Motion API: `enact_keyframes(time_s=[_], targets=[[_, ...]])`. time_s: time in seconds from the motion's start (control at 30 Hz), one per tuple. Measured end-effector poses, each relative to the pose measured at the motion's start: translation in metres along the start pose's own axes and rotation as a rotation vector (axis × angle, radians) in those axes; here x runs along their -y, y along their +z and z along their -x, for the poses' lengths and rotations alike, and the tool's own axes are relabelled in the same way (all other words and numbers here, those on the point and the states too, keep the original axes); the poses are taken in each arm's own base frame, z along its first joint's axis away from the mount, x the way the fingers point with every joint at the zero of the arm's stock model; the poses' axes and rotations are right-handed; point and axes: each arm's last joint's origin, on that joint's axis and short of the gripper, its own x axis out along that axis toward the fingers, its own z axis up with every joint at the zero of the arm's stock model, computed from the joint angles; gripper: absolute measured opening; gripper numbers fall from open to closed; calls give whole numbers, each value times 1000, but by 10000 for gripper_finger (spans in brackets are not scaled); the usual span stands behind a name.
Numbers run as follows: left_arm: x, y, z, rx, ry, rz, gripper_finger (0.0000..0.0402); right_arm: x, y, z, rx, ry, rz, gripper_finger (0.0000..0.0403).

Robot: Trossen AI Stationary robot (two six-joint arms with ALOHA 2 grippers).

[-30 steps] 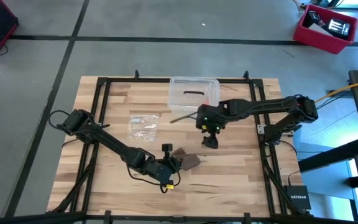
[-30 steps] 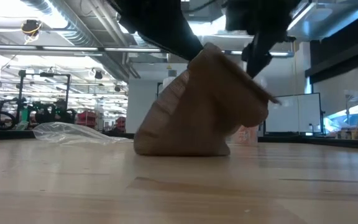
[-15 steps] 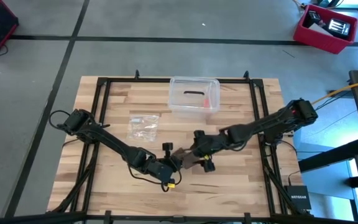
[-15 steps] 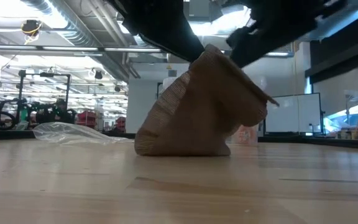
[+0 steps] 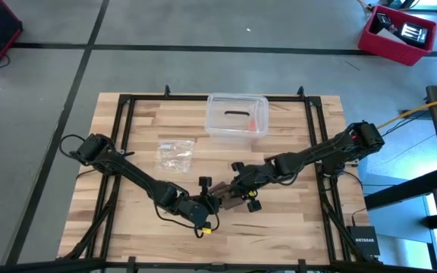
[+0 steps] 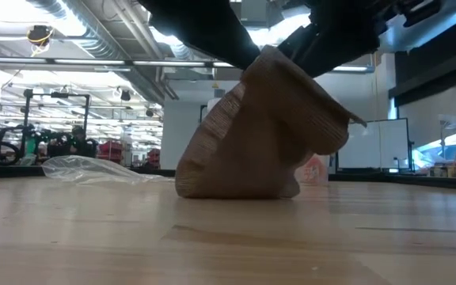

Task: Roll bandage
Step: Roll the brown bandage

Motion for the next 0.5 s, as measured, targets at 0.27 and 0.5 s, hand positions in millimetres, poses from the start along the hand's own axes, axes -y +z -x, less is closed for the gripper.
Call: enact_keyframes(time_s=[0.27, 0.5], targets=[[0, -1, 0, -4, 0, -5, 6, 2, 4, 8, -21, -76, 59, 16], [0, -1, 0, -9, 0, -12, 6, 6, 34, 55, -38, -267, 132, 9]])
